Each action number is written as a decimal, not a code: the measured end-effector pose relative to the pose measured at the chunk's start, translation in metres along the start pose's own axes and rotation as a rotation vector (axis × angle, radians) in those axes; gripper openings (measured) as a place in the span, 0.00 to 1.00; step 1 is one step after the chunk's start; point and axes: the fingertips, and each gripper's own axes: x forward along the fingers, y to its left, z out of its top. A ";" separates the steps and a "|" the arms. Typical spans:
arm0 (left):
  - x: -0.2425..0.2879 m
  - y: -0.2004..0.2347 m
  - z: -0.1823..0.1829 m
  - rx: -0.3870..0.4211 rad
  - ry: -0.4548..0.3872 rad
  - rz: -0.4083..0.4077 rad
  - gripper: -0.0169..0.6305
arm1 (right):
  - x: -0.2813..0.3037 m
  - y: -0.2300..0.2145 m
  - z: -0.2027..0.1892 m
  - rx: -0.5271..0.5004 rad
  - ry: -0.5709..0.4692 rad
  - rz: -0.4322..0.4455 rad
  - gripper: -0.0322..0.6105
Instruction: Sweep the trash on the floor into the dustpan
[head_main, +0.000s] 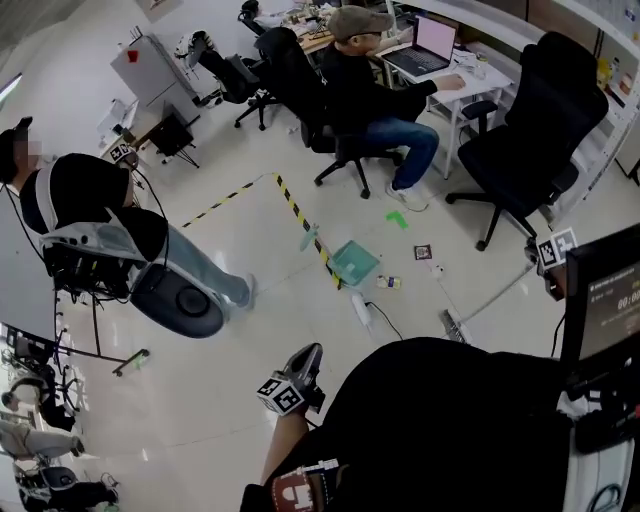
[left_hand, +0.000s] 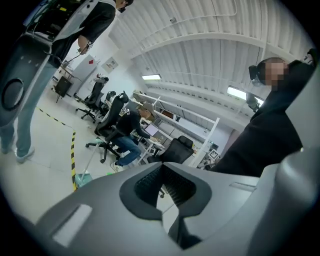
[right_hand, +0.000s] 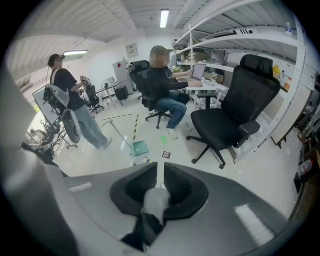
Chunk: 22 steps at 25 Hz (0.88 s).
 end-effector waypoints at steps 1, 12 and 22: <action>-0.011 0.014 0.010 -0.001 0.005 -0.008 0.02 | -0.001 0.012 0.014 0.010 -0.010 -0.013 0.11; -0.038 0.090 0.065 -0.058 0.025 -0.033 0.02 | -0.001 0.092 0.140 0.041 -0.144 -0.044 0.11; 0.100 0.118 0.119 -0.088 -0.005 0.142 0.02 | 0.107 -0.020 0.290 0.029 -0.156 0.004 0.11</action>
